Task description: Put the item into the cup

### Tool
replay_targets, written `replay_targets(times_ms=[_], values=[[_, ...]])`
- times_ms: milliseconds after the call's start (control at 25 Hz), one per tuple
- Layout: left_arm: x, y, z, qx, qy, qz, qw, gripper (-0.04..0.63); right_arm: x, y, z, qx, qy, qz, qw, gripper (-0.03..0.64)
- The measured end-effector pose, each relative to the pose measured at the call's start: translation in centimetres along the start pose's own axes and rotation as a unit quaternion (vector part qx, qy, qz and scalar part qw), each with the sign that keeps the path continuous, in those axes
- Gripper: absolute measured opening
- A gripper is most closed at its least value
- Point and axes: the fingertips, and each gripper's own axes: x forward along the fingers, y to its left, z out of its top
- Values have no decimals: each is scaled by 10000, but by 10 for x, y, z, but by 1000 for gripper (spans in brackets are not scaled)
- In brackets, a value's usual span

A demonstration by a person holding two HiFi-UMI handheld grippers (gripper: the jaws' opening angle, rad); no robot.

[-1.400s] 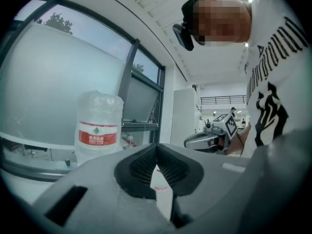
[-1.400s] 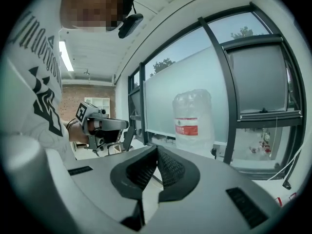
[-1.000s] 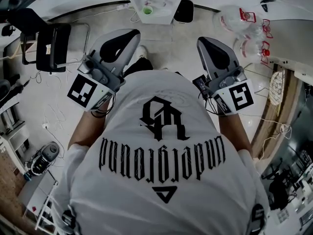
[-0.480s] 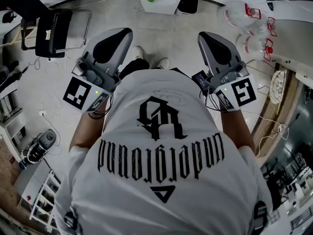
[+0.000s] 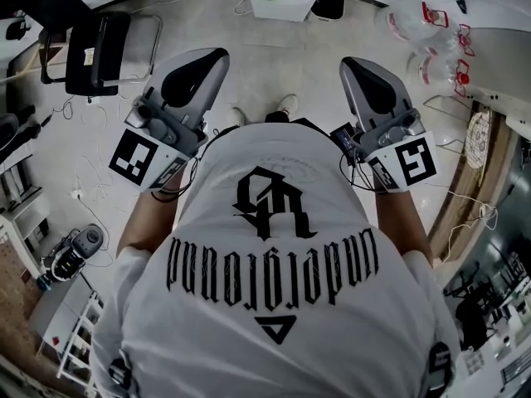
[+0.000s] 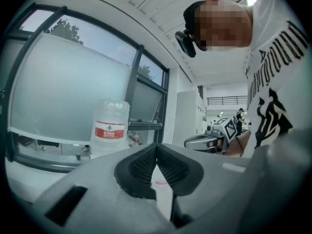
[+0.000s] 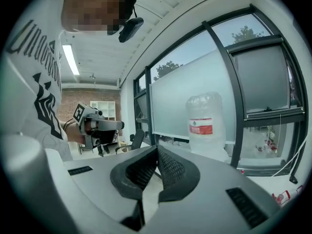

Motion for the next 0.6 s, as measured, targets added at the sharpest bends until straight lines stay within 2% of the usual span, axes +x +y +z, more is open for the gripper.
replay_targets(times_ms=[600], values=[[-135,25,-15,-120,-93,-467,9988,14,33,134,3,-81,116,-493,9987,14]])
